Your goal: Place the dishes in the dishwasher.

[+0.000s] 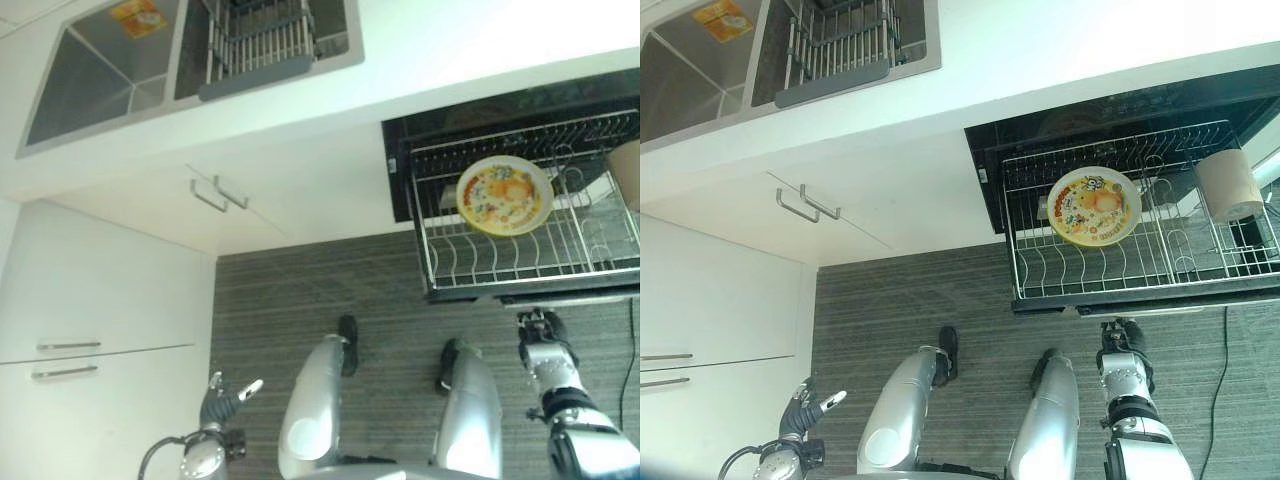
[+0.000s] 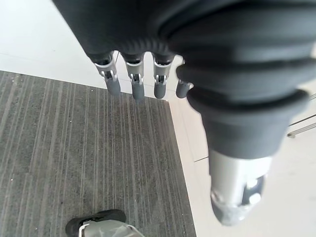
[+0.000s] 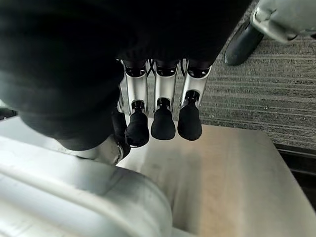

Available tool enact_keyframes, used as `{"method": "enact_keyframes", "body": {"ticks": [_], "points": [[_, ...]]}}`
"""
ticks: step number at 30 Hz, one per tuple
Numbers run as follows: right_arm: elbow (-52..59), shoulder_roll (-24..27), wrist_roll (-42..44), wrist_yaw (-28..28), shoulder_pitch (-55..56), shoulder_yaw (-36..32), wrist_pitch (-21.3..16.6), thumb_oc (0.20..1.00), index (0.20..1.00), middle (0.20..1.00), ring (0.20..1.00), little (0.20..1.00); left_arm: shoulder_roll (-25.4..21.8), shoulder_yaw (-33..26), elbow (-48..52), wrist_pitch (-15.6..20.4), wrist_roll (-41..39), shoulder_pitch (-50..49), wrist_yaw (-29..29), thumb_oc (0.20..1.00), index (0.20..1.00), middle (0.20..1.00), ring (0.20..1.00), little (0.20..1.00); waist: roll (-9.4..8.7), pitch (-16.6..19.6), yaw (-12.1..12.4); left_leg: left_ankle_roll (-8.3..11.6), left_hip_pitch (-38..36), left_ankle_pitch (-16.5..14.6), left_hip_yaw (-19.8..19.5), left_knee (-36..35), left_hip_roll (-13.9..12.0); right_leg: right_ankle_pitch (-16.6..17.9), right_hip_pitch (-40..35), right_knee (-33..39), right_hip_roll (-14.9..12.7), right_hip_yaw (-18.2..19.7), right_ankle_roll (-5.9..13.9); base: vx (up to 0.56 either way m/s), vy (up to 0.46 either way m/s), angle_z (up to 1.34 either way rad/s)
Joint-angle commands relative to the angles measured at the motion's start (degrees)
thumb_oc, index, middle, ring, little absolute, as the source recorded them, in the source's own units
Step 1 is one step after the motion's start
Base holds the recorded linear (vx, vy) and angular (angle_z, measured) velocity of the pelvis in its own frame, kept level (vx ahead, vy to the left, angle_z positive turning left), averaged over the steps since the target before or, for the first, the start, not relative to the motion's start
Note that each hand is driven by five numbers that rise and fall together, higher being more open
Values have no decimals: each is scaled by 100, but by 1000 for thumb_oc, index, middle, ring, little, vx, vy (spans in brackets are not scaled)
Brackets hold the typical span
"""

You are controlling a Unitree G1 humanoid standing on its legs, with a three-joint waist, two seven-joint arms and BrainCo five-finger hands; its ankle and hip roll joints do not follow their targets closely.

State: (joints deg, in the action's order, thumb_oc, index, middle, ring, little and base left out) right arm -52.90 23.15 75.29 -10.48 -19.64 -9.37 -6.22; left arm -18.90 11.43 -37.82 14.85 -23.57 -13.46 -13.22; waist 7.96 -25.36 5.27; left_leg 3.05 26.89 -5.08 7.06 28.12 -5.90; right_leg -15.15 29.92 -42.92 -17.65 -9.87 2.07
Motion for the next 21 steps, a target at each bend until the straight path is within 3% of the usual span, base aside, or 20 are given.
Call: {"method": "enact_keyframes", "body": {"ticks": [1,7,8,9,10,11,12,14,15,21], "points": [[822,403,-670,424,-300,53,-85,200,200,200,200,200,-473,103,79,-37,114,-149,-55,1000,1000,1000,1000,1000,-150,108,93,-91,-66,-285,-192,401,-303,679,-140,556,-205,-87,84,-17,-69,2],[1316,1069,-1578,354,-955,78,338,200,200,200,200,200,-660,-38,250,-192,78,-237,130,1000,1000,1000,1000,1000,-150,144,201,-80,44,-273,-235,522,-339,528,-21,236,-253,-116,49,3,-69,12],[1314,1174,-1750,370,-1116,133,378,200,200,200,200,200,-647,-52,118,-119,99,-247,186,1000,1000,1000,1000,1000,-149,169,221,-31,-22,-405,-274,554,-348,364,-72,156,-244,-80,99,23,-42,6],[1312,1268,-1866,407,-1260,187,407,200,200,200,200,200,-632,-62,21,-107,100,-203,212,1000,1000,1000,1000,1000,-143,163,225,-60,18,-230,-236,481,-366,486,-34,206,-249,-131,32,95,-32,2],[1245,1376,-2029,425,-1495,252,494,200,200,200,200,200,-610,-90,-170,-47,97,-152,284,1000,1000,1000,1000,1000,-135,183,239,3,-35,-342,-274,496,-373,325,-74,136,-236,-85,79,-58,1,3],[1183,1481,-2254,467,-1735,346,534,200,200,200,200,200,-598,-98,-251,-39,73,-107,316,1000,1000,1000,1000,1000,-103,173,254,-29,6,-164,-242,420,-385,439,-23,166,-239,-125,4,89,22,1],[1189,1610,-2485,498,-1963,478,654,200,200,200,200,200,-578,-80,-348,-4,26,-90,343,1000,1000,1000,1000,1000,-71,197,274,31,-57,-270,-267,419,-378,266,-56,81,-241,-78,51,15,50,-1],[1210,1704,-2715,502,-2169,611,700,200,200,200,200,200,-528,-94,-399,3,-2,-88,360,1000,1000,1000,1000,1000,-28,206,293,55,-78,-222,-249,347,-376,233,-48,67,-252,-73,38,22,62,5],[1246,1803,-2878,534,-2306,695,764,200,200,200,200,200,-504,-135,-437,2,-19,-92,401,1000,1000,1000,1000,1000,13,200,311,26,-32,-40,-202,251,-381,346,9,105,-264,-114,-32,-49,64,17],[1042,2130,-3409,529,-2897,1030,879,200,200,200,200,200,-471,-233,-599,-42,25,-168,624,1000,1000,1000,1000,1000,138,187,444,137,-92,-51,-275,112,-345,117,10,-15,-339,-82,20,56,42,7]]}}
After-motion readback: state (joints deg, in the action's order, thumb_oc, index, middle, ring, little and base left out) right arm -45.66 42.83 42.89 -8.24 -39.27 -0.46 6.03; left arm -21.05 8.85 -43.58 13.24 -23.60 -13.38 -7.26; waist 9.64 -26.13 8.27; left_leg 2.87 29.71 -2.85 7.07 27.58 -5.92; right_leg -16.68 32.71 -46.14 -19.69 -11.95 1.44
